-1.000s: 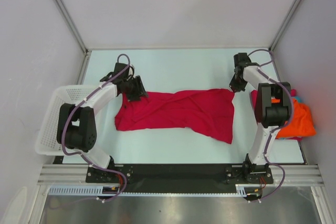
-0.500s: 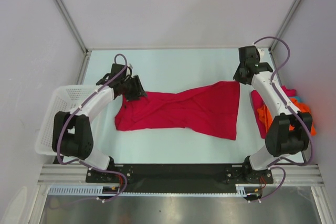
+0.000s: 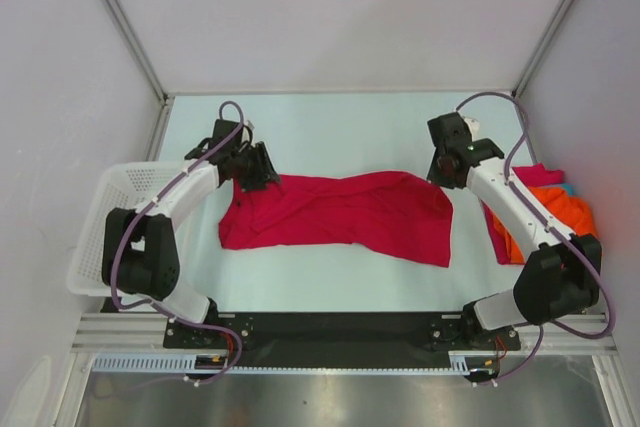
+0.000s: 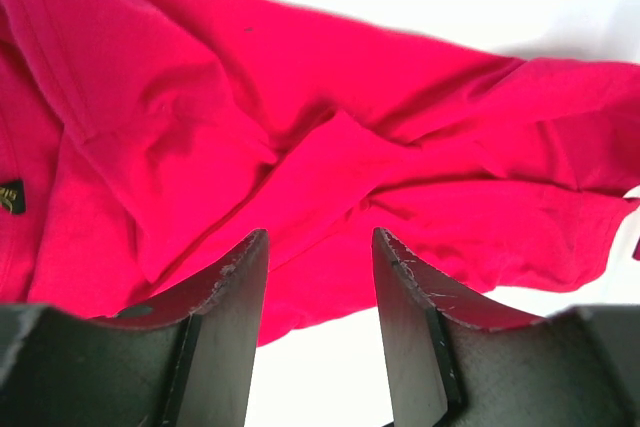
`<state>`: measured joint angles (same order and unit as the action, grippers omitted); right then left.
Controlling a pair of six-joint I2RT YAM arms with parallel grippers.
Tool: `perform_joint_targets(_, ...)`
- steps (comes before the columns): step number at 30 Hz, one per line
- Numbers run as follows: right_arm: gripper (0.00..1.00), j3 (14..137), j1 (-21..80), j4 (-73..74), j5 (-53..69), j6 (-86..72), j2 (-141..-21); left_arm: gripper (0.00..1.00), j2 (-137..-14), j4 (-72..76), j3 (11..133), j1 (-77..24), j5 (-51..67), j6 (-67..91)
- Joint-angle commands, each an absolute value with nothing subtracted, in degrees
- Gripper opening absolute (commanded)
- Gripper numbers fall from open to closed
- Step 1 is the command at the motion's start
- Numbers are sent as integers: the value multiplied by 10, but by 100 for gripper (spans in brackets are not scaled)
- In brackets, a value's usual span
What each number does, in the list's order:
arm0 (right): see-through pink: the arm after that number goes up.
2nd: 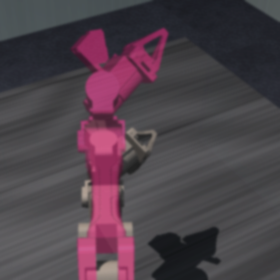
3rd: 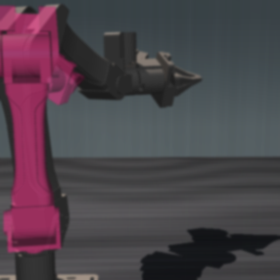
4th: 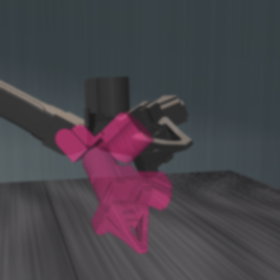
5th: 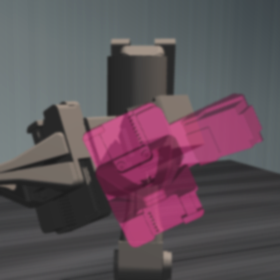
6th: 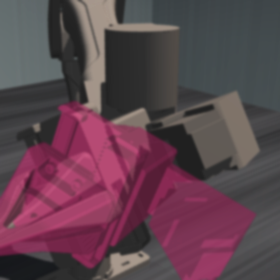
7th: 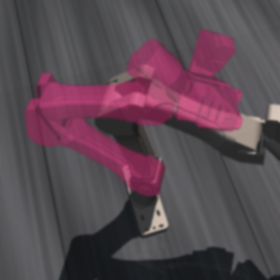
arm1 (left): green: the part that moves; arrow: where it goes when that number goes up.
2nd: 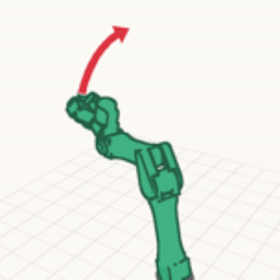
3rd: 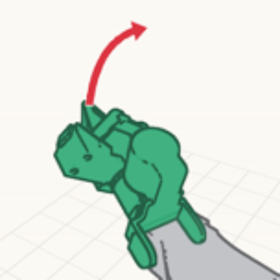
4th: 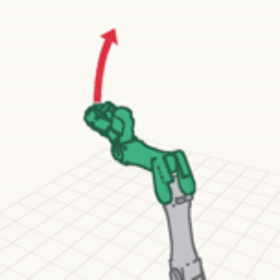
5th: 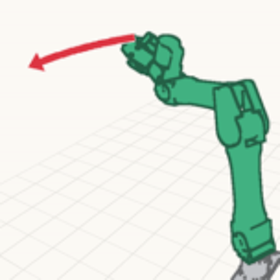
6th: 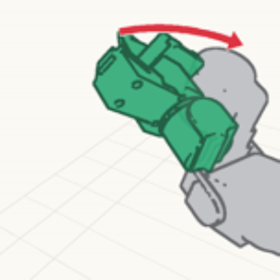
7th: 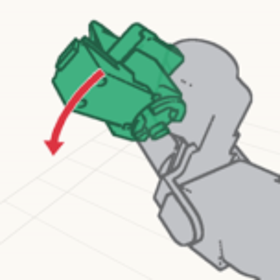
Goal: Fold and stack the t-shirts
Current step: Fold the other side of the tshirt into a rectangle
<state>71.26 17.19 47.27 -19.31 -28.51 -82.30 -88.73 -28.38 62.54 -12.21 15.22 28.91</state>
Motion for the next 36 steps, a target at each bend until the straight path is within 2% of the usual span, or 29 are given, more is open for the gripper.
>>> perform_joint_targets(1, 0, 683, 214, 512, -214, -325, -777, 51, -899, -276, 664, -125, 148, 287)
perform_joint_targets(16, 0, 580, 275, 611, -225, -503, -658, 50, -862, -301, 663, -120, 145, 282)
perform_joint_targets(36, 0, 506, 328, 679, -238, -591, -580, 49, -824, -312, 630, -117, 149, 272)
